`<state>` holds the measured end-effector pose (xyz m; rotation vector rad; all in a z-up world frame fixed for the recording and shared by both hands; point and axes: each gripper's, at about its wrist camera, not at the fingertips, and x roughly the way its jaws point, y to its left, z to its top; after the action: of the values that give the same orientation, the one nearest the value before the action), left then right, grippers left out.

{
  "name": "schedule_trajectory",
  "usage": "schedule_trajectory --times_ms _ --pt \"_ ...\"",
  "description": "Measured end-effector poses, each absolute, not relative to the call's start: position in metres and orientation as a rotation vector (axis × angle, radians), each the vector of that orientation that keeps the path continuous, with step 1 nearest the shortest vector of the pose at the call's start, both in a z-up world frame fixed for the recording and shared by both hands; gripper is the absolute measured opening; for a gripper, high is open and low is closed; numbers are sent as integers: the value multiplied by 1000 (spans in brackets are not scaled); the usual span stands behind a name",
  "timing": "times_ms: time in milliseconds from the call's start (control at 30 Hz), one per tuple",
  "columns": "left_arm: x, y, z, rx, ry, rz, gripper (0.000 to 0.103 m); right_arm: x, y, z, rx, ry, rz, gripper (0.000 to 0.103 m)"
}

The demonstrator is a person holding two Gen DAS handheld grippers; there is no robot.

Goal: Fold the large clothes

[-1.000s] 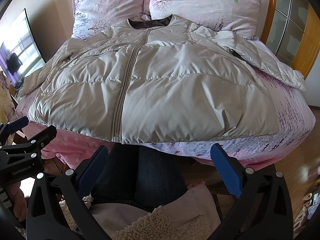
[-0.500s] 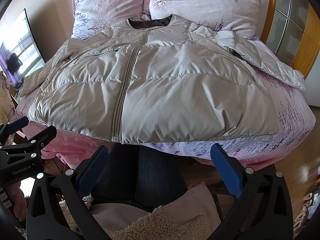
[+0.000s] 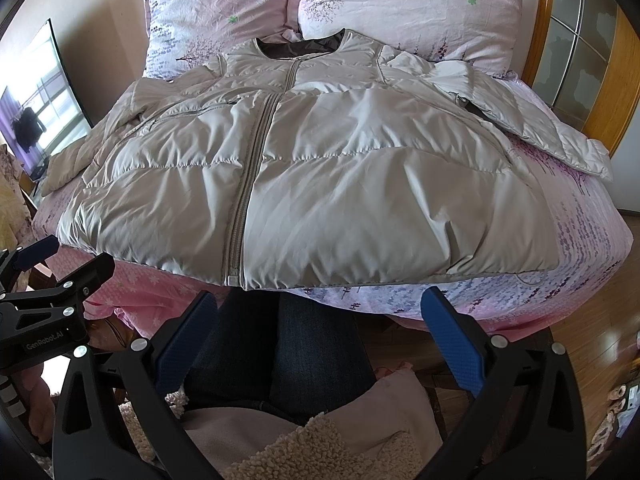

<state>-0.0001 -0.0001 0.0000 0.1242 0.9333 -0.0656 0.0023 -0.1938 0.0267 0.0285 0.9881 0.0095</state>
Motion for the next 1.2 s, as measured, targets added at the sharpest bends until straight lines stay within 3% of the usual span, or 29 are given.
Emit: schedule_trajectory --times_ms 633,867,1200 --pt "11 0 6 116 900 -117 101 20 -209 41 47 904 -9 102" --pt "35 11 6 94 942 -89 101 48 -274 64 242 796 -43 102" --pt "75 26 22 85 866 -1 101 81 -393 72 520 674 -227 102"
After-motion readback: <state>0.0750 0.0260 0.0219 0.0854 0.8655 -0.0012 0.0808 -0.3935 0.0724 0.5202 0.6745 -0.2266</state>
